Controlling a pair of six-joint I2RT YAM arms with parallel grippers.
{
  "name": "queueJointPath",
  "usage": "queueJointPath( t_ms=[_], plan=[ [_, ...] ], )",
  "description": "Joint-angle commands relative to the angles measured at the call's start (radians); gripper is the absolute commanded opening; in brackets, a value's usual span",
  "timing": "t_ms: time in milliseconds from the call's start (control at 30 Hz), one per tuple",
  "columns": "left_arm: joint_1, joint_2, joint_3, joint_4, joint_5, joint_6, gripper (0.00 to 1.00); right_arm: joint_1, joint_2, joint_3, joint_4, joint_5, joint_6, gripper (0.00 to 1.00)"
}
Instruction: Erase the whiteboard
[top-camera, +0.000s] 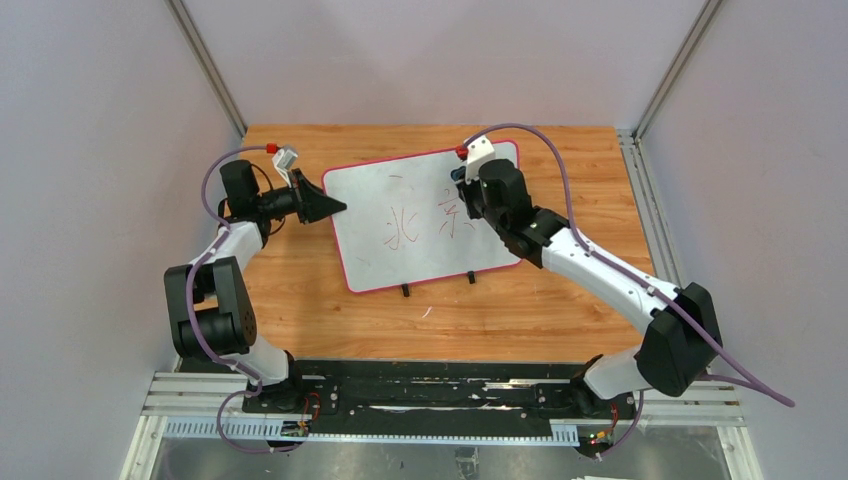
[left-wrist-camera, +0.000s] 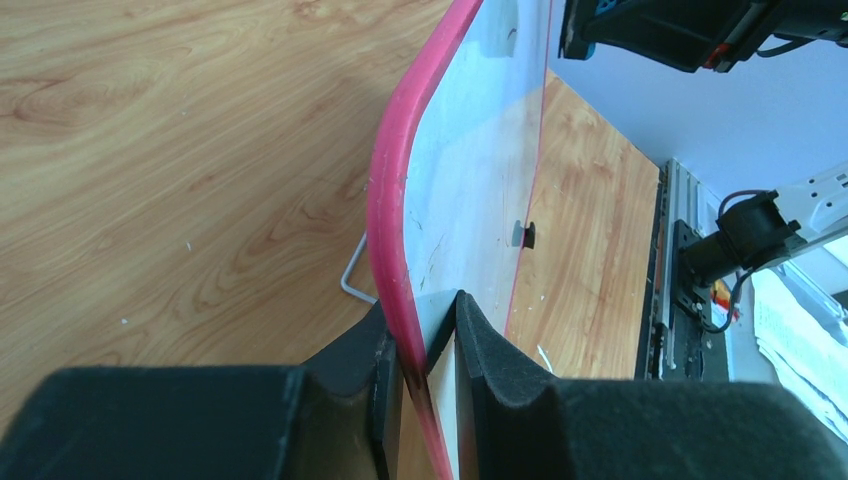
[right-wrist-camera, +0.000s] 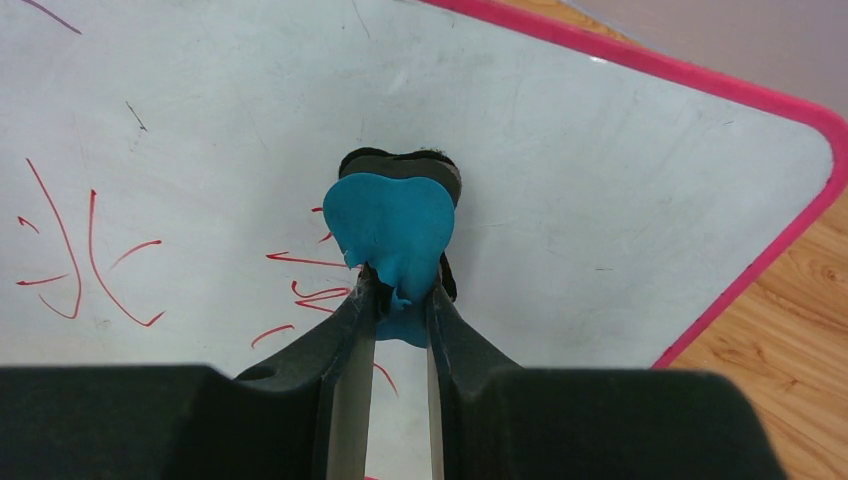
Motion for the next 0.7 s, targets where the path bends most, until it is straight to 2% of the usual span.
queueJointPath(
  t_ms=[0, 300, 500, 667],
  plan=[
    [-0.001, -0.011, -0.022, 0.034, -0.122, 0.114, 0.00, -0.013, 0.028, 0.040, 0.019, -0.005, -0.015, 0.01],
    [-0.008, -0.002, -0.023, 0.034, -0.115, 0.120, 0.00, 0.014, 0.087, 0.066, 0.070, -0.126, 0.056, 0.01],
    [-0.009, 0.000, -0.025, 0.034, -0.111, 0.120, 0.00, 0.072, 0.146, 0.123, 0.067, -0.131, 0.062, 0.01],
    [-0.008, -0.001, -0.025, 0.034, -0.105, 0.123, 0.00, 0.078, 0.155, 0.133, 0.045, -0.075, 0.050, 0.01]
  ],
)
